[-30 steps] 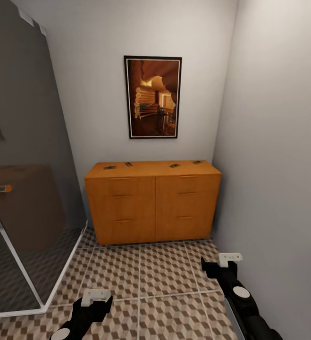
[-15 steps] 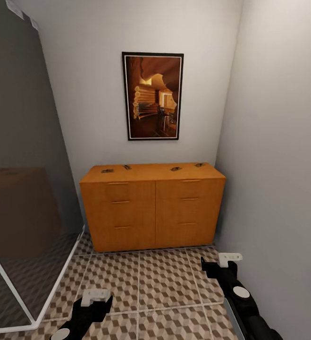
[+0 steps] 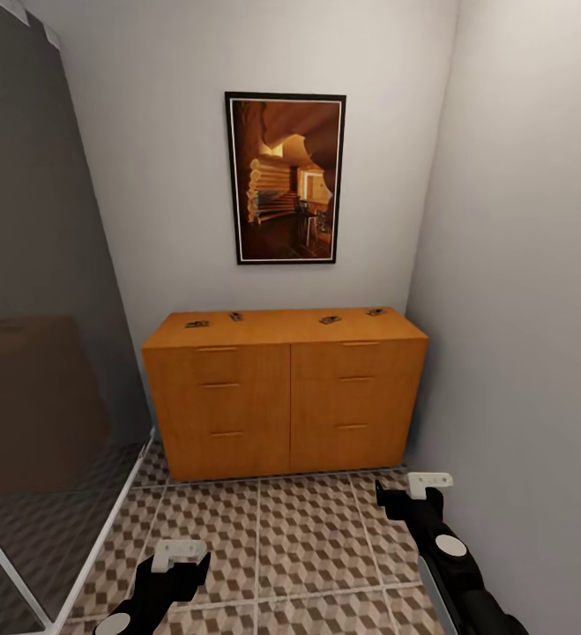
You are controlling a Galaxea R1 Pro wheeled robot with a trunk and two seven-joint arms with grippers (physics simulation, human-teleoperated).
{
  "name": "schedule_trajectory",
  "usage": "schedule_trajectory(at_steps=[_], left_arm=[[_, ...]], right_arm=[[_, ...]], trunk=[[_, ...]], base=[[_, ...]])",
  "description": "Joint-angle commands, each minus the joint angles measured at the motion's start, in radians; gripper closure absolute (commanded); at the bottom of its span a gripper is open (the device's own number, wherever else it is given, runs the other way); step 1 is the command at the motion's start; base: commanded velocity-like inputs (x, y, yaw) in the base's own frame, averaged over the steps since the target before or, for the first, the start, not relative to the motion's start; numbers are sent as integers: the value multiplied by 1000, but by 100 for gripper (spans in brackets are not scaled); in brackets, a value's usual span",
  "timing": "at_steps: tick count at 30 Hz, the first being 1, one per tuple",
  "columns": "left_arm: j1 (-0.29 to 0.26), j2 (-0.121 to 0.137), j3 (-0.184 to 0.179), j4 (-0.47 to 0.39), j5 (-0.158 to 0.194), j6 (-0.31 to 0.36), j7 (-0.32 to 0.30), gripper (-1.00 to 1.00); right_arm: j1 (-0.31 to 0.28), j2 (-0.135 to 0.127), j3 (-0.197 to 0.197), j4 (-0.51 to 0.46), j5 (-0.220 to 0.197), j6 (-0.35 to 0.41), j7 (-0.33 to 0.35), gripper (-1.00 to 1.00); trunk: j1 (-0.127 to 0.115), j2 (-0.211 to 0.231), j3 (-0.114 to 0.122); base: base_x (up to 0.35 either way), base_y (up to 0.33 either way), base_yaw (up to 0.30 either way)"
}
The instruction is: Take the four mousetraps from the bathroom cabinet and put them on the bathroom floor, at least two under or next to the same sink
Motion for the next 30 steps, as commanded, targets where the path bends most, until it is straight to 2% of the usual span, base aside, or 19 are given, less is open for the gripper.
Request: schedule_trajectory(at_steps=[1,25,30], left_arm=[[0,0,0,-1,0,6,-1,-100],[0,0,-1,-1,0,6,-1,-100],[0,0,0,-1,0,6,-1,-100]], right_arm=[[-1,0,2,-1,0,6,-6,-100],[-1,0,1,-1,0,6,-5,-100],[-1,0,1,-1,0,6,-5,-100]], trunk=[[0,-1,-1],[0,-1,-1],[0,-1,-1]], base=[[35,0,0],[5,0,0],[158,0,0]])
